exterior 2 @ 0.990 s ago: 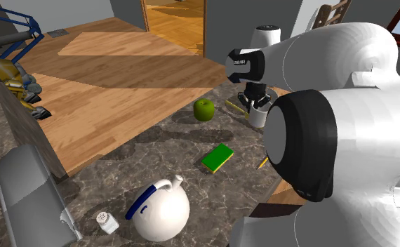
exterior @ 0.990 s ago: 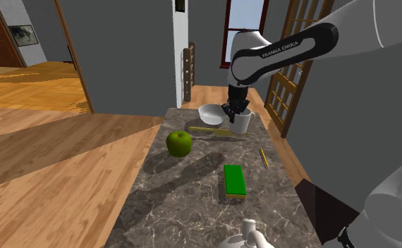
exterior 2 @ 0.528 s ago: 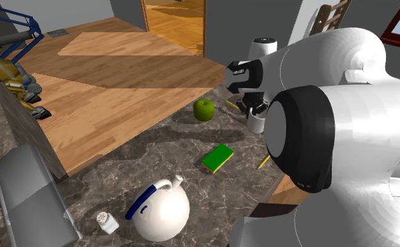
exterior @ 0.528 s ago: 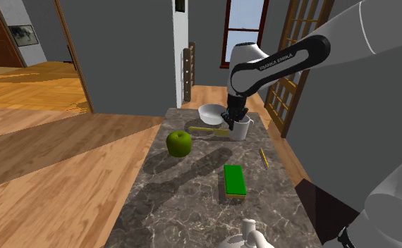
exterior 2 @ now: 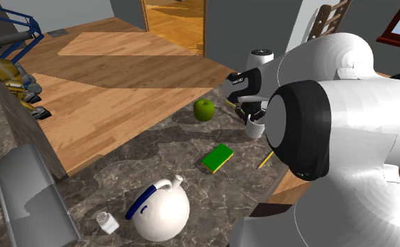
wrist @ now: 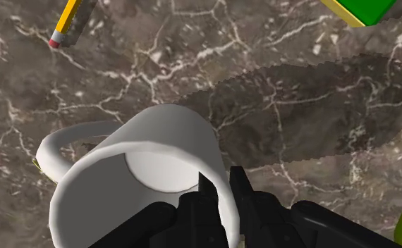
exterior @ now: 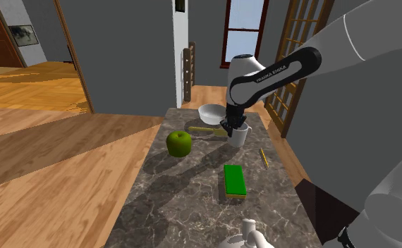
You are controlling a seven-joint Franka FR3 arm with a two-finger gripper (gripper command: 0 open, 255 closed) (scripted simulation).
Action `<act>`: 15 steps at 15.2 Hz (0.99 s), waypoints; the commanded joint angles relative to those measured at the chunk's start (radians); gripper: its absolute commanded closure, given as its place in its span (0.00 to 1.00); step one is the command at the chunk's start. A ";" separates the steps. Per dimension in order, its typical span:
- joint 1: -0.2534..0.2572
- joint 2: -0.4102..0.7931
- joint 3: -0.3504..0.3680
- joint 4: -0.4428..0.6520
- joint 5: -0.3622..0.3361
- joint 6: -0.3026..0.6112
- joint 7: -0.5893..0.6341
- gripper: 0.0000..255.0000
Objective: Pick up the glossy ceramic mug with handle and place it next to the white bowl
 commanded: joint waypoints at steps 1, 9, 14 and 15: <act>0.000 0.005 0.000 -0.004 -0.003 0.009 0.002 1.00; 0.000 0.005 0.000 -0.004 -0.003 0.009 0.002 0.00; 0.000 -0.035 0.002 0.023 0.017 -0.055 -0.011 0.00; 0.001 -0.053 0.002 0.038 0.025 -0.087 -0.017 0.00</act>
